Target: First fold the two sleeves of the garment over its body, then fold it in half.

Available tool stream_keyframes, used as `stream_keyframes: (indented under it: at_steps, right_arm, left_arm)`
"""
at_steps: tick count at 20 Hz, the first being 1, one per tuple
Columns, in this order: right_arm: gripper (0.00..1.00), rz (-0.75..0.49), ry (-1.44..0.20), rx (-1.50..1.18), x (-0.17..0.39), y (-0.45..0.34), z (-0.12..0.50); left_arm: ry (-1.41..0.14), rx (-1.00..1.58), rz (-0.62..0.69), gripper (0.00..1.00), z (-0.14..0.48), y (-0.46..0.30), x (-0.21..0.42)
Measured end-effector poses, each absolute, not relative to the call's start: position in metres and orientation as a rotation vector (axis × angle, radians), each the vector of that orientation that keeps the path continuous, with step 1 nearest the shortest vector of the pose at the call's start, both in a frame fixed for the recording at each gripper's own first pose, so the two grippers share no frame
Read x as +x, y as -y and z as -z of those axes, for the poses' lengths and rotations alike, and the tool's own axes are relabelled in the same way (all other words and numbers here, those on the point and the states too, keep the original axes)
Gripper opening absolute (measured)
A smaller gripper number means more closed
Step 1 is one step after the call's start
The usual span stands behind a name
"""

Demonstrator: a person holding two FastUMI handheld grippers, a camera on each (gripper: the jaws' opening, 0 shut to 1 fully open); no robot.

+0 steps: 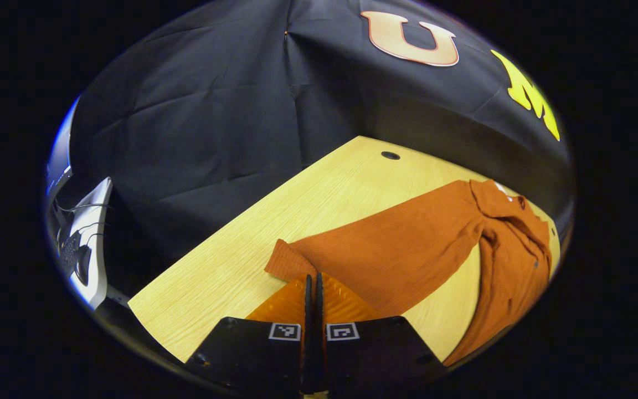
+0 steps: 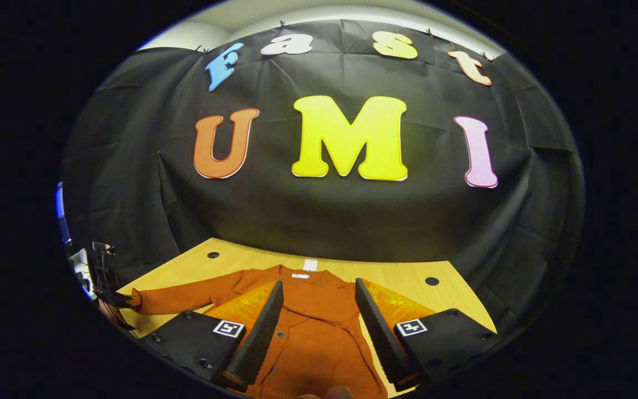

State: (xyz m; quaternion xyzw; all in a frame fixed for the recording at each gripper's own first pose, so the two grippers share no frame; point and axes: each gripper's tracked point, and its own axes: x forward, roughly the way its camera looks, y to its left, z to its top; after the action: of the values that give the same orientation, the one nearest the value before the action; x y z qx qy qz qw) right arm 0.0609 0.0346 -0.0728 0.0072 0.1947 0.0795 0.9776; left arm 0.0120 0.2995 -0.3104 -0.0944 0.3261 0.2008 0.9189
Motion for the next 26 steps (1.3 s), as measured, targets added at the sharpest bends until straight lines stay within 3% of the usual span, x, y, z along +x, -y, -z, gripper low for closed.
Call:
stream_keyframes:
  at_steps: [5, 14, 20, 26]
  right_arm:
    - [0.83, -0.126, -0.396, 0.056, 0.060, -0.015, 0.075]
    - [0.83, -0.037, -0.346, 0.088, 0.050, 0.044, 0.067]
    - [0.84, 0.059, -0.329, 0.110, 0.036, 0.096, 0.066]
    - [0.84, 0.139, -0.348, 0.091, 0.016, 0.146, 0.068]
  left_arm:
    - [-0.622, -0.297, -0.334, 0.03, 0.250, -0.297, 0.058]
    - [-0.424, -0.119, -0.157, 0.03, 0.079, -0.259, 0.216]
    - [-0.330, 0.045, -0.004, 0.03, 0.025, -0.154, 0.298]
    - [-0.293, 0.190, 0.331, 0.03, 0.034, 0.061, 0.325]
